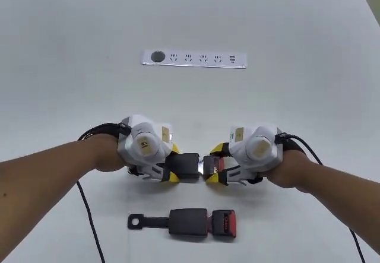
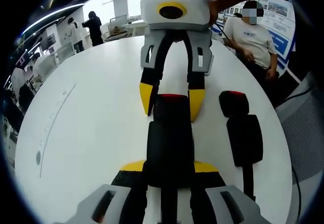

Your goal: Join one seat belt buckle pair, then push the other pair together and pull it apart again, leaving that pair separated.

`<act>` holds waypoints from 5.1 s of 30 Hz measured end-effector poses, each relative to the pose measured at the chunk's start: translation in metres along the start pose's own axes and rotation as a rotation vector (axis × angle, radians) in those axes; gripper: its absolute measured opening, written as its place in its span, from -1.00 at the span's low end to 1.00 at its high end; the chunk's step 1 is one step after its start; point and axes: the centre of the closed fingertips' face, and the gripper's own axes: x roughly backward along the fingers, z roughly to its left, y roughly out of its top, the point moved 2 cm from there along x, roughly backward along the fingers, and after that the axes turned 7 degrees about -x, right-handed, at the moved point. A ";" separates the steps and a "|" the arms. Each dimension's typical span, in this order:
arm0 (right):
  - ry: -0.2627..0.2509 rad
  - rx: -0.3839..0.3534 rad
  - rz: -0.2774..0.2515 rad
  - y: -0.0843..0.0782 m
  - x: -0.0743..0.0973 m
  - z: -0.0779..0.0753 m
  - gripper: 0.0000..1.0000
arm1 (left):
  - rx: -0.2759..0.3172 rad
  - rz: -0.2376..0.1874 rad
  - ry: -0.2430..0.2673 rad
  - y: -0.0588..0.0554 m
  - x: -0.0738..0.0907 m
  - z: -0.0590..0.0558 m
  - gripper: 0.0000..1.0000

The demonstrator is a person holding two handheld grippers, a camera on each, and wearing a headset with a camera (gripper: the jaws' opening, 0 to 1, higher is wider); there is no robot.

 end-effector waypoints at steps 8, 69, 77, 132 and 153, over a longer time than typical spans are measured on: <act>0.001 -0.002 0.000 0.000 0.000 0.000 -0.34 | -0.002 -0.001 0.000 0.002 0.001 0.000 -0.34; 0.007 -0.029 0.000 -0.034 0.039 -0.009 -0.32 | -0.006 0.009 -0.006 0.002 0.001 -0.004 -0.32; -0.007 -0.042 0.011 -0.048 0.054 -0.016 -0.31 | -0.003 0.008 -0.005 0.002 0.001 -0.003 -0.32; -0.039 -0.063 0.019 -0.097 0.088 -0.025 -0.29 | 0.008 0.028 0.004 0.001 0.002 -0.005 -0.31; -0.197 -0.236 -0.073 -0.091 0.098 -0.036 0.19 | 0.223 -0.021 0.071 0.011 0.012 0.000 0.57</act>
